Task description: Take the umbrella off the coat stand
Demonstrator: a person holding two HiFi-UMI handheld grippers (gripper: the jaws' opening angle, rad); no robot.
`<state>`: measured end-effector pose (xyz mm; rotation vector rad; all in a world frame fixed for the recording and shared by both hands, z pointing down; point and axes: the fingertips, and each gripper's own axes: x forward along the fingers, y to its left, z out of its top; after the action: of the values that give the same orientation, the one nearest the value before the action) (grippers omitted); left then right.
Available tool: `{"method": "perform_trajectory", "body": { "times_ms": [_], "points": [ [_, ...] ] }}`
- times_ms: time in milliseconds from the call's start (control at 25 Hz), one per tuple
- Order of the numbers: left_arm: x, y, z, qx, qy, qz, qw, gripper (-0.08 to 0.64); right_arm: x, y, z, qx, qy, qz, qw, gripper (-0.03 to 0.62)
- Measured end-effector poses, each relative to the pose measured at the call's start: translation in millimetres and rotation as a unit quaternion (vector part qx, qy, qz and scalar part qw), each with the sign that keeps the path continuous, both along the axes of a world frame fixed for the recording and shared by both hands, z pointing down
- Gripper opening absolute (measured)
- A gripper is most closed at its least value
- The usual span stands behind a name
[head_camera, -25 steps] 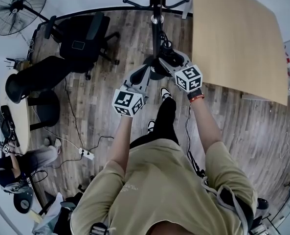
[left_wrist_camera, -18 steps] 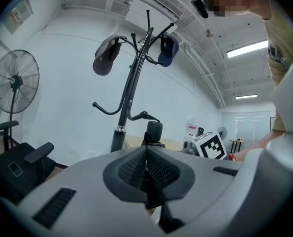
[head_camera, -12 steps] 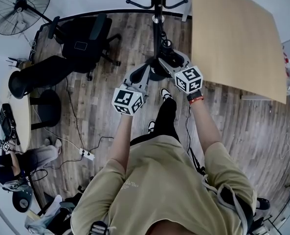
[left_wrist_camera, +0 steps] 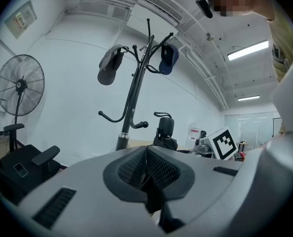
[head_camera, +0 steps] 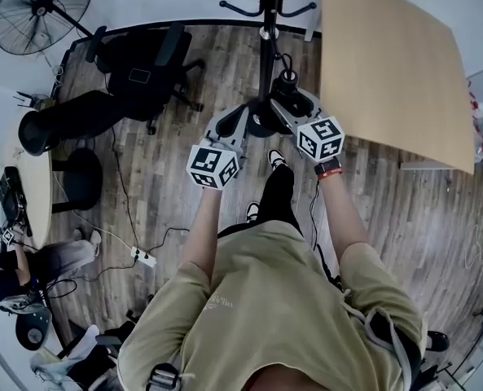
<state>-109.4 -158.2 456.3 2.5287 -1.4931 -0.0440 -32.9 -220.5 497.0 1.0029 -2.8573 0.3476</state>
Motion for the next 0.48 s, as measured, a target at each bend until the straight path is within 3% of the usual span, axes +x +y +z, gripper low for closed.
{"method": "perform_trajectory", "body": {
  "times_ms": [240,480],
  "points": [
    [0.2,14.5,-13.9,0.006,-0.001,-0.003,1.0,0.025,7.1,19.2,-12.4,0.005,0.013,0.026,1.0,0.247],
    [-14.4,25.2,-31.5,-0.008,-0.01,-0.037,0.9992,0.023,12.3,38.6,-38.0,0.009,0.017,0.051,0.999,0.247]
  ]
}}
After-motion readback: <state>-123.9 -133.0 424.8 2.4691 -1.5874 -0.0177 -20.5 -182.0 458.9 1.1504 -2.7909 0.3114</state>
